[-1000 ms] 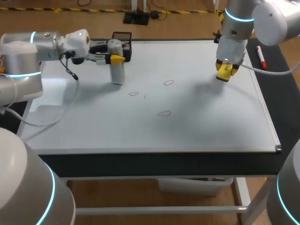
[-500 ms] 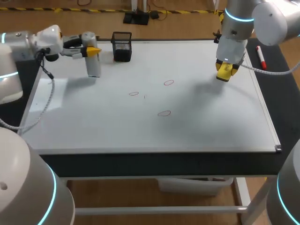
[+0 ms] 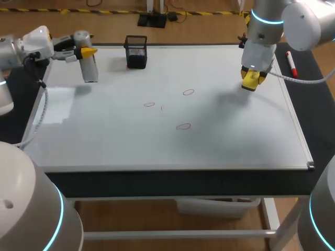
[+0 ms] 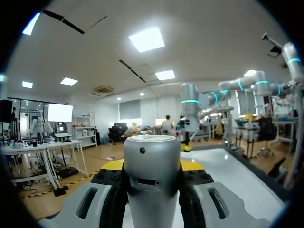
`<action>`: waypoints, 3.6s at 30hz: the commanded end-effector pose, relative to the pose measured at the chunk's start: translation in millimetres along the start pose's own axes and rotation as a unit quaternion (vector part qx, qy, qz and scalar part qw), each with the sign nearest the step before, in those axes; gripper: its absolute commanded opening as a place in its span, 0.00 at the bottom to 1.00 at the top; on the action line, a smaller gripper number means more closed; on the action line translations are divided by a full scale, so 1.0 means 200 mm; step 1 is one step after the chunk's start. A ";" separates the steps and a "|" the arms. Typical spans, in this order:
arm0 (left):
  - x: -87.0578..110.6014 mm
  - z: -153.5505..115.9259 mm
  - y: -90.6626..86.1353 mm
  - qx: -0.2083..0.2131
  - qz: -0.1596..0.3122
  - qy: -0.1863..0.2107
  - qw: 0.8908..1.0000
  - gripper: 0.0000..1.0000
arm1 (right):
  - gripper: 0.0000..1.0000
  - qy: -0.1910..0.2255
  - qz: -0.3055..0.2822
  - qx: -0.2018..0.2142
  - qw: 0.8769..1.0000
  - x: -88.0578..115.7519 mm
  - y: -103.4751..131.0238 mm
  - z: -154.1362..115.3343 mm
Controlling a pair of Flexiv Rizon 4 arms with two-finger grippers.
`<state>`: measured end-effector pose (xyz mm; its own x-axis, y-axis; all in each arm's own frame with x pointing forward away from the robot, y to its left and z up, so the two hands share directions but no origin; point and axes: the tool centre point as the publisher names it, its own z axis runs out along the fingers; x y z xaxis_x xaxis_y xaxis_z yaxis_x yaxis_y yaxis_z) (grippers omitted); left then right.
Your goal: Pick up the inspection probe, press it on each red-marked spot on the whiteboard one by one, put down the probe, pick up the eraser, and wipe off all the red marks.
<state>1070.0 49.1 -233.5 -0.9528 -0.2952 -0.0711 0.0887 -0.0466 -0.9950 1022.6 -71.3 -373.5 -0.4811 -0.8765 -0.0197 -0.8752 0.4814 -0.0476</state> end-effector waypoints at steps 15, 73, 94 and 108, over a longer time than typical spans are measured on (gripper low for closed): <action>0.00 -0.03 -0.03 0.000 0.001 -0.005 1.000 0.00 | 0.00 0.005 0.000 0.000 1.000 -0.05 0.02 -0.03; 0.00 -0.03 -0.03 0.000 0.001 -0.005 1.000 0.00 | 0.00 0.003 -0.312 -0.099 0.945 -1.43 1.05 0.16; 0.00 -0.03 -0.03 0.000 0.001 -0.005 1.000 0.00 | 0.00 0.004 -0.357 -0.091 0.930 -1.63 1.22 0.18; 0.00 -0.03 -0.03 0.000 0.001 -0.005 1.000 0.00 | 0.00 -0.003 -0.379 -0.081 0.922 -1.65 1.26 0.20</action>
<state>1067.9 55.9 -228.6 -0.9508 -0.3019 -0.0697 0.0879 -0.0473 -0.9950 963.5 339.3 -419.7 0.2656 -0.9627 -0.0509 -0.9569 -0.2697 0.1076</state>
